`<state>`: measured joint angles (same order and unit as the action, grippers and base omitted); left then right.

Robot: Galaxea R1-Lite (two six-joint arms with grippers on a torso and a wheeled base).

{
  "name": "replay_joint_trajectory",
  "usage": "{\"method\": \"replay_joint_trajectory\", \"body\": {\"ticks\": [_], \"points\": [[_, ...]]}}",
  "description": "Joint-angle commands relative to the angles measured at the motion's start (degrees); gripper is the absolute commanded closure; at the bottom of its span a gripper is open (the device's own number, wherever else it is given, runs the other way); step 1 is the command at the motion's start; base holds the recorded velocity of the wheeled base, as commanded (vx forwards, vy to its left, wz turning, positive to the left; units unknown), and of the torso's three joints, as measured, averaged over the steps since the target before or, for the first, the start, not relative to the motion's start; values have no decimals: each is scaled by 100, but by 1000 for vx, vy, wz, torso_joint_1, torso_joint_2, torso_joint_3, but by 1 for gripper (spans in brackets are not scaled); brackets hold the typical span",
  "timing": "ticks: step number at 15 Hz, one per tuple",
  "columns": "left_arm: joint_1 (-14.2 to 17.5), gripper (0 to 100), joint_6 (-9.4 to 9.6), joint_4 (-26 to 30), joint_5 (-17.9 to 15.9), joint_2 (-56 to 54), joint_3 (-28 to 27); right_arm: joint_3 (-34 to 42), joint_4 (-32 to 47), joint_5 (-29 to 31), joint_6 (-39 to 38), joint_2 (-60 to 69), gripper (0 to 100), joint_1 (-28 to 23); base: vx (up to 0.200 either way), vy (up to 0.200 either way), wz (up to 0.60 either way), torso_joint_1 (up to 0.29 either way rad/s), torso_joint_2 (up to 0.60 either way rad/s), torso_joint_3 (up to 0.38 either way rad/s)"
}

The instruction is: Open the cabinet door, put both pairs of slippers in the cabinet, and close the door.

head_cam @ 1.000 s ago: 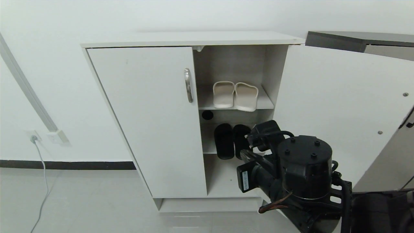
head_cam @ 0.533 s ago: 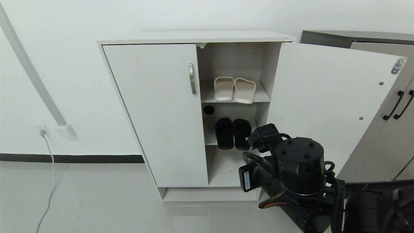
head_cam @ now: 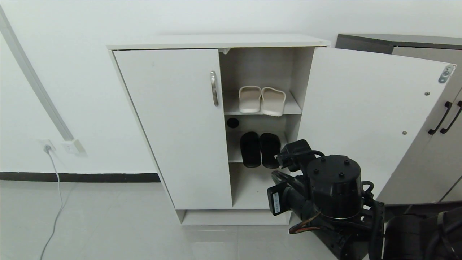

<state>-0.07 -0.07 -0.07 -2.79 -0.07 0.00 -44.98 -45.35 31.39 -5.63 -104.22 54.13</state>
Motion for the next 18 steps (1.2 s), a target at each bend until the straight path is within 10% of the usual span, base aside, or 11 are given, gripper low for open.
{"method": "replay_joint_trajectory", "body": {"ticks": [1,10,18], "points": [[-1,100,-1,-1,-2,7,0,-2,0,-1,1,-20,100,-7,0,0,0,0,0,0],[-1,100,-10,-1,-2,7,0,42,0,-1,9,-20,100,-25,0,0,0,0,0,0],[-1,100,-10,-1,-2,7,0,51,9,-1,9,-20,100,-25,0,0,0,30,-346,-327]]}}
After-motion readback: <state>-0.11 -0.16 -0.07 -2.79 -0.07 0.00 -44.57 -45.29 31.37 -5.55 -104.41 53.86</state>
